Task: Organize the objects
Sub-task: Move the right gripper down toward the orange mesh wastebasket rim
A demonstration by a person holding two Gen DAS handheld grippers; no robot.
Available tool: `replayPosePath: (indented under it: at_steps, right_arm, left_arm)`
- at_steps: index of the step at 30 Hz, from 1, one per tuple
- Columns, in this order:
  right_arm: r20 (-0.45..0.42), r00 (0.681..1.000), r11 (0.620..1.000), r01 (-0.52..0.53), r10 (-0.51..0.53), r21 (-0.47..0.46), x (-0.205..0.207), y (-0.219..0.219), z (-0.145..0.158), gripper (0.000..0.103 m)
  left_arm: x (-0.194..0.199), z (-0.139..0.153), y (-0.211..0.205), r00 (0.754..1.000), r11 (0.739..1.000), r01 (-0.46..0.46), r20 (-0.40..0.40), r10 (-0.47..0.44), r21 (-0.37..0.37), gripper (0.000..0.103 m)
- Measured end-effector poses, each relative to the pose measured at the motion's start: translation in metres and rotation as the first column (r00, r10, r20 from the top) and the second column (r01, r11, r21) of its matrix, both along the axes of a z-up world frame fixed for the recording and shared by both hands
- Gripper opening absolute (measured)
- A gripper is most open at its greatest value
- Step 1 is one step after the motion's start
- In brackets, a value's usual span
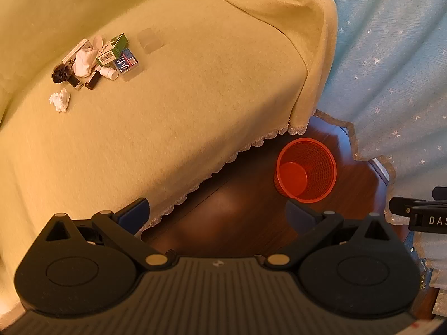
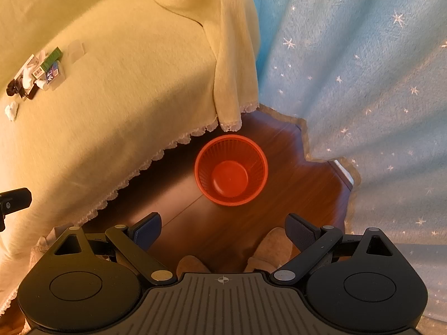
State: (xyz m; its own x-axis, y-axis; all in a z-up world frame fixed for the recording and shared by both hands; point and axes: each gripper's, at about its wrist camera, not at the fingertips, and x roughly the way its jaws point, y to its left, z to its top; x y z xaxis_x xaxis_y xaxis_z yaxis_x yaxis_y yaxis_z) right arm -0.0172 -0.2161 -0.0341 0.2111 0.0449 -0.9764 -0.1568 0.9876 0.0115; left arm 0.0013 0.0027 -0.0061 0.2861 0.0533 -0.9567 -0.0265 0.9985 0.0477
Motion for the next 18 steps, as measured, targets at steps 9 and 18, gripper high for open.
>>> replayPosePath:
  at_steps: [9, 18]
  right_arm:
    - [-0.005, 1.0, 1.0, -0.013, 0.013, 0.002, 0.0026, -0.0023, -0.0009, 0.093]
    - [0.018, 0.999, 0.999, -0.027, 0.026, 0.035, 0.0067, -0.0031, -0.004, 0.093]
  left_arm:
    - [0.0018, -0.0009, 0.0013, 1.0, 1.0, -0.006, 0.001, 0.006, -0.003, 0.101]
    - [0.0082, -0.0076, 0.0026, 1.0, 0.999, -0.03, 0.005, 0.03, -0.025, 0.101]
